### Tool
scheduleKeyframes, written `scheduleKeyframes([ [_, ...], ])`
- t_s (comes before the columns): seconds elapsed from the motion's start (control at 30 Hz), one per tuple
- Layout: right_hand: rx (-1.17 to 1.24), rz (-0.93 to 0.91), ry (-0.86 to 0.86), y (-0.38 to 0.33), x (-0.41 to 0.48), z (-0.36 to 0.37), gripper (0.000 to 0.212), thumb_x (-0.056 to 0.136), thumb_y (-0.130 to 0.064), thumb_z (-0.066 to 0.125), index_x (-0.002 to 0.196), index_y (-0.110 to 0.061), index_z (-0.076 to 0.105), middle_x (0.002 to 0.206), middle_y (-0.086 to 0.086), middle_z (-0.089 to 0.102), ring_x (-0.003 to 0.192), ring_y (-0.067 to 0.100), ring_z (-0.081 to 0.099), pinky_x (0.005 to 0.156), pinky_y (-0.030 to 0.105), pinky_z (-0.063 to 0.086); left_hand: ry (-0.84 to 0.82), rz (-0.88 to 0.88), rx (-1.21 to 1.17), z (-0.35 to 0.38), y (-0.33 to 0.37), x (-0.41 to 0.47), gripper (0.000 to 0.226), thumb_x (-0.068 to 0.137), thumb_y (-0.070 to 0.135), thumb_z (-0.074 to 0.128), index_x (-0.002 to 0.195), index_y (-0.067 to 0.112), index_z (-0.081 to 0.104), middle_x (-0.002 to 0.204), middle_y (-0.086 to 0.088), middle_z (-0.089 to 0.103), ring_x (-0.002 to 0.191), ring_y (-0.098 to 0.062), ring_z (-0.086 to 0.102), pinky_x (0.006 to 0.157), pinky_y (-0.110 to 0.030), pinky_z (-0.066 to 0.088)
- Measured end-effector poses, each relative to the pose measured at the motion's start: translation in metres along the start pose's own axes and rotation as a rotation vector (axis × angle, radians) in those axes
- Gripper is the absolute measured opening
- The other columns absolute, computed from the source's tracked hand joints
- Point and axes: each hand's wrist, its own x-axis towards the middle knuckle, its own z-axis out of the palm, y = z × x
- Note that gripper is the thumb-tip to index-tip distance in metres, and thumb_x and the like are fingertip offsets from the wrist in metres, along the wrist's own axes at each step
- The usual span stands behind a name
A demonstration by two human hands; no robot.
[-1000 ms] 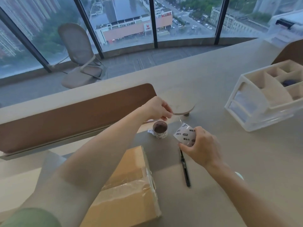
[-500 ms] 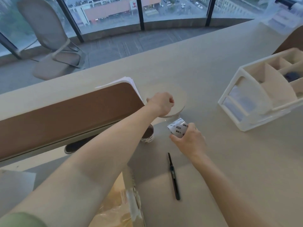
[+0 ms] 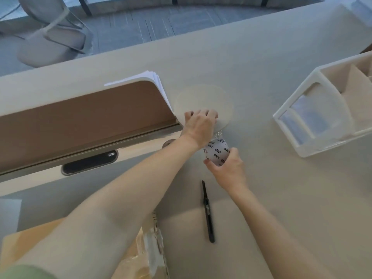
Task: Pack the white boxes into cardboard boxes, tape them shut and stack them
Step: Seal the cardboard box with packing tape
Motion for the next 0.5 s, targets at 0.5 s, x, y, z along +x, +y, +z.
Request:
scheduleKeyframes([
  [0.5, 0.118, -0.03, 0.015, 0.012, -0.002, 0.018, 0.057, 0.07, -0.056, 0.073, 0.098, -0.019, 0.04, 0.097, 0.005, 0.063, 0.084, 0.027, 0.063, 0.067, 0.041, 0.054, -0.016, 0.14, 0.127, 0.021, -0.01, -0.049, 0.066, 0.096, 0.04, 0.036, 0.151, 0.005, 0.035, 0.16, -0.011, 0.032, 0.148, -0.03, 0.028, 0.118, -0.044, 0.021],
])
